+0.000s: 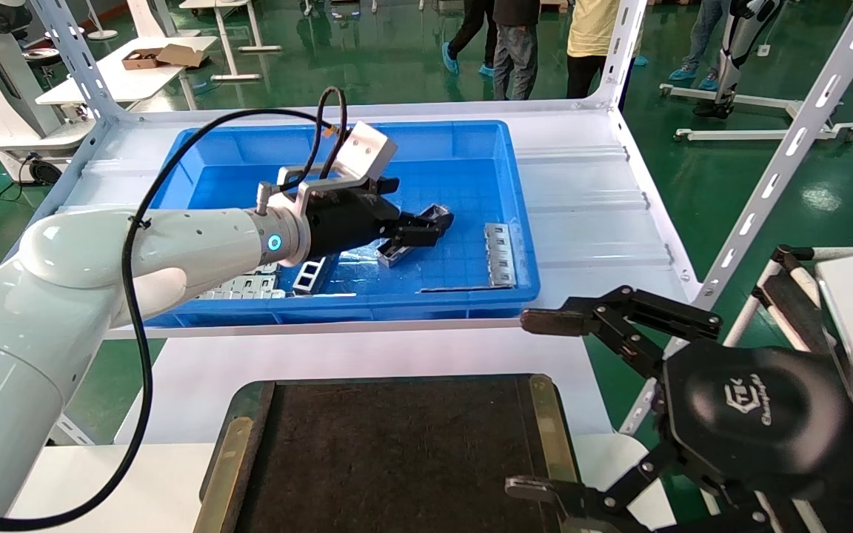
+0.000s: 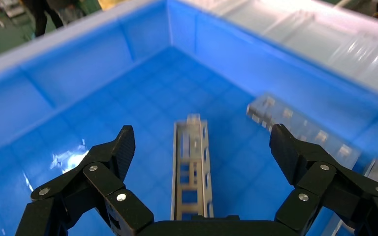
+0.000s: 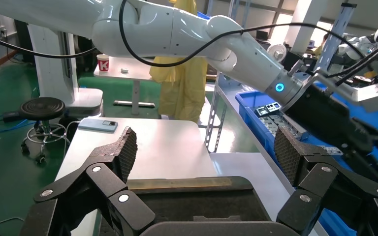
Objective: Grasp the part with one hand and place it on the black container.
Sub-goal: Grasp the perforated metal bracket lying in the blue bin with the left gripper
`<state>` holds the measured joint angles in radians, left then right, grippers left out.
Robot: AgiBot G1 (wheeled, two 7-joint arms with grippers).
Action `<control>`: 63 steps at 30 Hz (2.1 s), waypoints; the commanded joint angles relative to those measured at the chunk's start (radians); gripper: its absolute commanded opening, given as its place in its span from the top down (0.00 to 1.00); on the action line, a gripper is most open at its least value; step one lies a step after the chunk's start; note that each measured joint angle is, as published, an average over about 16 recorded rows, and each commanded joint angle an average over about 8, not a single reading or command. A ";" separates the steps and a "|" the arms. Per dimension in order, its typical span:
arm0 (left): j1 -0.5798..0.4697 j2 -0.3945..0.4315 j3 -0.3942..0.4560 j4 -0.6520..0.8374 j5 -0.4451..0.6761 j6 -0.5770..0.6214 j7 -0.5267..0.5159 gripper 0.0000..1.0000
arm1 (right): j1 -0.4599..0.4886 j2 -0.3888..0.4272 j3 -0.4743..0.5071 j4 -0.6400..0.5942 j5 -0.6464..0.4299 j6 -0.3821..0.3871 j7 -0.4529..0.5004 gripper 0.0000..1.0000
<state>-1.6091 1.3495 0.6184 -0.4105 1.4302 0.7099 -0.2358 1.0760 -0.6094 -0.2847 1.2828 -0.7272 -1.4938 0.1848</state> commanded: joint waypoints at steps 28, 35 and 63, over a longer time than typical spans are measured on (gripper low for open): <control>0.017 0.008 0.137 0.080 -0.107 -0.094 0.011 1.00 | 0.000 0.001 -0.002 0.000 0.001 0.001 -0.001 1.00; 0.017 0.008 0.162 0.089 -0.136 -0.101 0.013 1.00 | 0.001 0.001 -0.002 0.000 0.002 0.001 -0.001 1.00; 0.019 -0.129 0.078 -0.042 -0.386 0.145 0.184 1.00 | 0.001 0.002 -0.004 0.000 0.003 0.002 -0.002 1.00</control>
<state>-1.5846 1.2157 0.7008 -0.4682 1.0485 0.8509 -0.0660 1.0769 -0.6076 -0.2890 1.2828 -0.7242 -1.4920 0.1826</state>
